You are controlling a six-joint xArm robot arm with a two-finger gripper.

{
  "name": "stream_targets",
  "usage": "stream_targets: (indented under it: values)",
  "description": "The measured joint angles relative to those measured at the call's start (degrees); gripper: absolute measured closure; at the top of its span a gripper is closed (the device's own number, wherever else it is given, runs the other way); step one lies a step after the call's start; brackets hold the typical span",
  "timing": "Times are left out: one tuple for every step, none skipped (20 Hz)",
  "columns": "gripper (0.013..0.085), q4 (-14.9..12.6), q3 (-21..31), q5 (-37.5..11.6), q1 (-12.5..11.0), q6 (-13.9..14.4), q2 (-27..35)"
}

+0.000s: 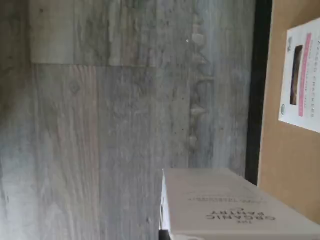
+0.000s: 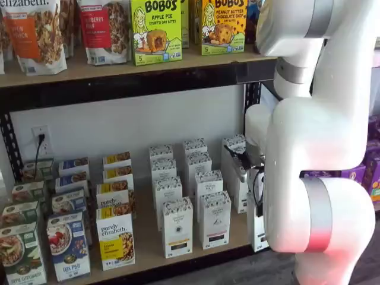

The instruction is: Pick up the white box with a green strip in the middle, on the bottom shelf, the sixth box from the left

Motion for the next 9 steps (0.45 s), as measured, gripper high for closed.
stream_targets:
  values:
    - [0.045, -0.2, 1.1, 0.0, 0.0, 0.1, -1.2]
    - [0.045, 0.0, 2.2, 0.1, 0.0, 0.0, -2.4]
    - [0.045, 0.2, 3.4, 0.2, 0.0, -0.2, -3.7]
    - [0.045, 0.7, 4.4, 0.4, 0.1, -0.7, -4.9]
    - [0.045, 1.9, 5.5, 0.6, 0.2, -1.8, -6.2]
    - [0.045, 3.8, 6.7, 1.0, 0.3, -3.4, -7.6]
    - [0.045, 5.6, 7.6, 1.4, 0.6, -5.0, -8.8]
    - [0.045, 7.9, 8.7, 2.1, 0.9, -6.9, -10.3]
    - [0.045, 9.5, 9.5, 2.5, 1.1, -8.2, -11.5]
